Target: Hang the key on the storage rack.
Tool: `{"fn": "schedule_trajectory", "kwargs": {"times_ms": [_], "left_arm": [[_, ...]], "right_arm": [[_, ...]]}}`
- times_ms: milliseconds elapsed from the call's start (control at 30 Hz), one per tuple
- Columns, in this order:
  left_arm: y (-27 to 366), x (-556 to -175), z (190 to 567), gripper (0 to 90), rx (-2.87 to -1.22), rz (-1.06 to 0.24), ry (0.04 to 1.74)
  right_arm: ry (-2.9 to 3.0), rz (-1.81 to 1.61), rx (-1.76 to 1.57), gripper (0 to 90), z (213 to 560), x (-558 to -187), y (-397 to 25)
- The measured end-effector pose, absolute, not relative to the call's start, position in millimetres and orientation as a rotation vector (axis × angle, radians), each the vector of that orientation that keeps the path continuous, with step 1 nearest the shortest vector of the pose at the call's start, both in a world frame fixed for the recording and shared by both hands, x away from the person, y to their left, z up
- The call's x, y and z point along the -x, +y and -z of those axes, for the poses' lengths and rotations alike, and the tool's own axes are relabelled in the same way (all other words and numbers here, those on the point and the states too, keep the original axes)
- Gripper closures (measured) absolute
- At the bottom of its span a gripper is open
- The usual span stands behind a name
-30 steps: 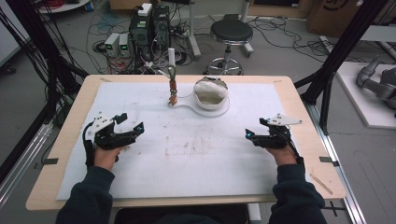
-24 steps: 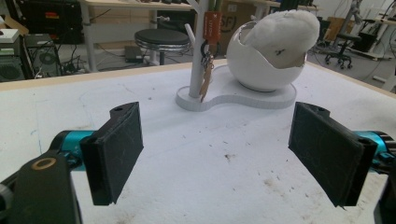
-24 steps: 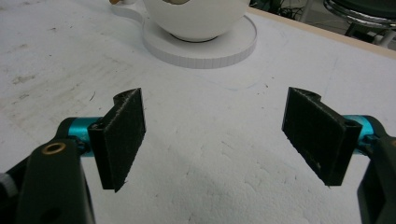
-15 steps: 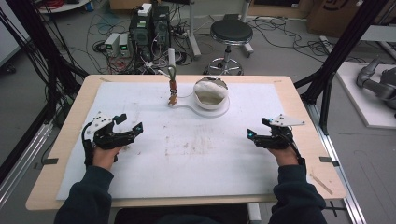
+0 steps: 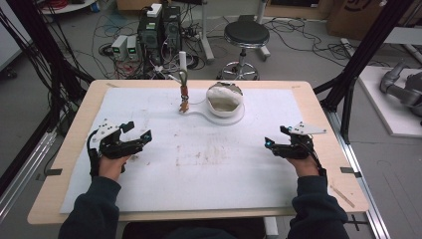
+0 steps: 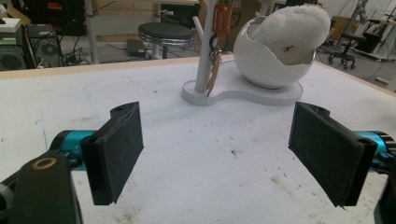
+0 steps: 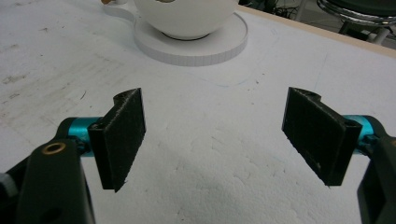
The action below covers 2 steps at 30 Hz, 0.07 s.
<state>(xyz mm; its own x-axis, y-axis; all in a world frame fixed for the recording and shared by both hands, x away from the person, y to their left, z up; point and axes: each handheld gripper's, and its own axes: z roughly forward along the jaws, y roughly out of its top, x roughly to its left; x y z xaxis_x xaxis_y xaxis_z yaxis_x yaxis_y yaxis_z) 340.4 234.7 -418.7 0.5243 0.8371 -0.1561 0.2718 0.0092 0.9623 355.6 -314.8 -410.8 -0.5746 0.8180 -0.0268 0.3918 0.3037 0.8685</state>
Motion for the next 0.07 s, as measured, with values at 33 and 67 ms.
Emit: {"fn": "schedule_trajectory", "kwargs": {"times_ms": [33,67], "left_arm": [[234.6,-340.3,418.6,17.6,-1.548,-0.580,0.988],[234.4,-340.4,418.7,17.6,-1.547,-0.580,0.989]], "right_arm": [[2.105,-1.203,-1.069,21.8,410.9,-355.9,-315.4],[2.104,-1.206,-1.072,21.8,411.0,-355.9,-315.5]]}}
